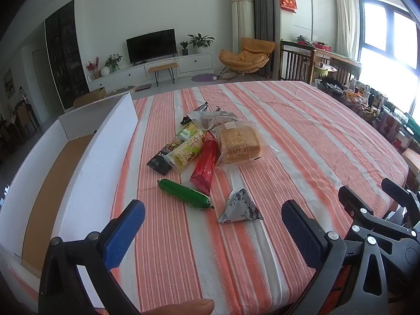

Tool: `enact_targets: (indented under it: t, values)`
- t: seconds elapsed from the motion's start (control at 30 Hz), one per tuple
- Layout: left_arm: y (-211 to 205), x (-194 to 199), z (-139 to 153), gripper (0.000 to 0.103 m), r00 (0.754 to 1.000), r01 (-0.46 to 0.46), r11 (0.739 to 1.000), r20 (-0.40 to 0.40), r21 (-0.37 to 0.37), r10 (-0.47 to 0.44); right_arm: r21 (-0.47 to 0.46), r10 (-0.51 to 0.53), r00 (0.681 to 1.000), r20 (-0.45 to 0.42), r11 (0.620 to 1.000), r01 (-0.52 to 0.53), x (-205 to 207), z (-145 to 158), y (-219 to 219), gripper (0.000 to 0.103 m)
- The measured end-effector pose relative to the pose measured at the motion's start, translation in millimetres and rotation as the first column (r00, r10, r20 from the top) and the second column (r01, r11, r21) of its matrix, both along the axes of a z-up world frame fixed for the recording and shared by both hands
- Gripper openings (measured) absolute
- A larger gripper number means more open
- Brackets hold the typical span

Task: Organize snacks
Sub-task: 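Grasp the green sausage with the left tool while the right tool grasps the silver packet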

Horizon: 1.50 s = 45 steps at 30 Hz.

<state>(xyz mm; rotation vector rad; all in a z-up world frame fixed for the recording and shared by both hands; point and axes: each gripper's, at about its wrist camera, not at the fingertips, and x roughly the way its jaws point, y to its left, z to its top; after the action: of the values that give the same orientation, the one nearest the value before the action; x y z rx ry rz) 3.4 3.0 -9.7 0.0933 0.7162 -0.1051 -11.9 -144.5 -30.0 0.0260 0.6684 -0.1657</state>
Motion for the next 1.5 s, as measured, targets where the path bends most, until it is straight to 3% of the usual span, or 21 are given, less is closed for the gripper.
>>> enact_targets:
  t: [0.33, 0.5, 0.6, 0.7, 0.87, 1.0, 1.1, 1.2, 1.33, 1.5]
  values:
    - [0, 0, 1, 0.103, 1.0, -0.006, 1.0, 0.007, 0.018, 0.006, 0.022, -0.002, 1.0, -0.009, 1.0, 0.002, 2, -4, -2, 0.089]
    - [24, 9, 26, 0.103, 0.998, -0.059, 0.998, 0.005, 0.009, 0.058, 0.144, -0.028, 0.999, -0.028, 0.989, 0.031, 2, -10, -30, 0.089]
    - [36, 17, 31, 0.103, 0.997, -0.05, 0.997, -0.055, 0.054, 0.053, 0.23, -0.053, 0.995, -0.078, 0.971, 0.07, 8, -18, -45, 0.089]
    - [37, 19, 14, 0.103, 0.989, -0.006, 0.998, -0.145, 0.057, 0.014, 0.265, -0.061, 0.992, -0.114, 0.96, 0.09, 10, -24, -51, 0.089]
    - [27, 38, -33, 0.103, 0.951, -0.003, 1.0, -0.309, 0.02, 0.009, 0.245, -0.056, 0.992, -0.116, 0.966, 0.083, 7, -24, -46, 0.089]
    - [31, 65, -52, 0.103, 0.933, -0.092, 0.995, -0.353, -0.025, 0.077, 0.232, -0.046, 0.991, -0.123, 0.97, 0.074, 10, -25, -45, 0.089]
    - [43, 92, -59, 0.103, 0.914, -0.208, 0.974, -0.373, -0.089, 0.161, 0.242, -0.045, 0.99, -0.134, 0.967, 0.077, 12, -27, -47, 0.089]
    - [51, 115, -76, 0.103, 0.885, -0.3, 0.953, -0.384, -0.036, 0.264, 0.249, -0.043, 0.989, -0.143, 0.965, 0.078, 13, -29, -49, 0.089]
    - [60, 119, -101, 0.103, 0.853, -0.319, 0.947, -0.424, 0.037, 0.304, 0.254, -0.041, 0.99, -0.136, 0.964, 0.074, 13, -27, -50, 0.089]
    - [86, 103, -106, 0.103, 0.857, -0.312, 0.95, -0.431, 0.002, 0.282, 0.277, -0.035, 0.989, -0.144, 0.958, 0.074, 15, -30, -52, 0.089]
